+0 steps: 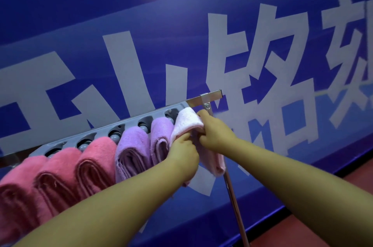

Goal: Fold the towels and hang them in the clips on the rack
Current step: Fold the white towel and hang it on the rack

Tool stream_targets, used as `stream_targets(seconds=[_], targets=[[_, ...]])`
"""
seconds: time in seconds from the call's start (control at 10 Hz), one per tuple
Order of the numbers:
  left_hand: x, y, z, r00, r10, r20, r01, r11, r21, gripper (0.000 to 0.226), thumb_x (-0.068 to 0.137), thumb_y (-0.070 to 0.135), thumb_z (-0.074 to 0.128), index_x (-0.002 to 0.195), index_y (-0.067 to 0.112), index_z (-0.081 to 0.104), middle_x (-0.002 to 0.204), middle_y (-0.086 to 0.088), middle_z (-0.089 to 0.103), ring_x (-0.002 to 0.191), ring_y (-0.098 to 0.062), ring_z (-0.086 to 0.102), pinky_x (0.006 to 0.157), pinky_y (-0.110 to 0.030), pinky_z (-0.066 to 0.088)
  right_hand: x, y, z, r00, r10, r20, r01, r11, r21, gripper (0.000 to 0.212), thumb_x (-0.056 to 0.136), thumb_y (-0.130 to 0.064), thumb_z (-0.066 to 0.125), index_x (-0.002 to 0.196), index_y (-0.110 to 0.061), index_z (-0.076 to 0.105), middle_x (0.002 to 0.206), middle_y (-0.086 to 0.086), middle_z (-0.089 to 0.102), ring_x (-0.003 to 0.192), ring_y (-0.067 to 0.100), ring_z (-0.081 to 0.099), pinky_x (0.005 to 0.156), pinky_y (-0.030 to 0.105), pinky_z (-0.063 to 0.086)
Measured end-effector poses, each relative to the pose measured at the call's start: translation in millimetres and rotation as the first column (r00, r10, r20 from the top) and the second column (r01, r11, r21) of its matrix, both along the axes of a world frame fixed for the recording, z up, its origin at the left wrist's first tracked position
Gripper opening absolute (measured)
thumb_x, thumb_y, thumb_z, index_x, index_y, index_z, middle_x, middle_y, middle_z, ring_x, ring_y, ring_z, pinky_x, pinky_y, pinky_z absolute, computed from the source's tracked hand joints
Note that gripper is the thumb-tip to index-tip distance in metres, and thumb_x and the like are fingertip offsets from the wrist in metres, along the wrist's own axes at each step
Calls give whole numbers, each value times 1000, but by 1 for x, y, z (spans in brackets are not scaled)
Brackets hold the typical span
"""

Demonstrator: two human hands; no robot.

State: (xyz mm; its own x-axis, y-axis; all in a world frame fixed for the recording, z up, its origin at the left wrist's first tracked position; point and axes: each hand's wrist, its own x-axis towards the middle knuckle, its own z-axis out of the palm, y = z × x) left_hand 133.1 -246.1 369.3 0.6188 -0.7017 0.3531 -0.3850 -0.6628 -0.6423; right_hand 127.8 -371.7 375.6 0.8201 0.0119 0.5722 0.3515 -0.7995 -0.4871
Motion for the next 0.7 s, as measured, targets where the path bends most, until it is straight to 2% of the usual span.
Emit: stream_targets(seconds=[0.1, 0.2, 0.3, 0.4, 0.5, 0.6, 0.7], targets=[[-7, 12, 2, 982, -182, 57, 148, 918, 367, 22, 80, 34, 61, 97, 27, 74, 98, 9, 70, 105, -18, 59, 112, -36, 19, -3, 4, -5, 999, 14, 29, -16, 997, 76, 63, 82, -8, 52, 139, -23, 30, 123, 9, 56, 103, 33, 58, 77, 36, 46], [-13, 21, 9, 951, -307, 34, 269, 879, 394, 14, 57, 32, 77, 69, 26, 73, 68, 9, 67, 76, -18, 64, 106, -44, 29, -1, 9, 0, 996, 39, 78, -37, 999, -22, 76, 83, -4, 51, 146, -35, 22, 153, -2, 29, 126, 27, 46, 93, 42, 46], [-26, 36, -5, 906, -424, -14, 402, 846, 350, 10, 61, 24, 72, 69, 26, 68, 67, 7, 63, 71, -17, 61, 103, -44, 40, -2, 10, 5, 997, 34, 75, -30, 998, -62, 72, 82, -4, 52, 145, -30, 28, 152, -2, 30, 126, 27, 46, 91, 39, 47], [-46, 53, -19, 871, -492, -8, 479, 843, 245, 7, 64, 19, 62, 68, 24, 61, 68, 6, 56, 72, -18, 57, 102, -42, 40, -11, 9, 8, 998, -13, 60, 24, 983, -180, 73, 83, -5, 51, 146, -30, 24, 152, 2, 29, 125, 31, 45, 90, 43, 47], [-70, 71, -37, 898, -439, -31, 440, 898, 14, 16, 67, 23, 47, 74, 23, 62, 78, 5, 58, 83, -19, 60, 100, -41, 30, -31, 10, 11, 994, -113, 11, 109, 929, -353, 74, 85, -12, 52, 147, -36, 19, 157, 9, 16, 136, 34, 30, 104, 49, 36], [-100, 87, -57, 877, -458, -144, 328, 791, -516, 26, 74, 27, 46, 88, 20, 67, 94, 3, 63, 90, -18, 61, 90, -34, 36, -57, 18, 16, 982, -187, 7, 167, 862, -478, 61, 87, -16, 52, 142, -35, 33, 159, 8, 4, 144, 32, 9, 112, 58, 18], [-133, 102, -71, 783, -565, -259, 72, 497, -865, 31, 81, 29, 49, 103, 15, 66, 106, 1, 58, 88, 4, 55, 86, -14, 40, -74, 35, 14, 978, -204, 52, 185, 711, -678, 53, 87, -15, 53, 137, -31, 43, 159, -1, 3, 147, 24, -2, 110, 64, 7]])
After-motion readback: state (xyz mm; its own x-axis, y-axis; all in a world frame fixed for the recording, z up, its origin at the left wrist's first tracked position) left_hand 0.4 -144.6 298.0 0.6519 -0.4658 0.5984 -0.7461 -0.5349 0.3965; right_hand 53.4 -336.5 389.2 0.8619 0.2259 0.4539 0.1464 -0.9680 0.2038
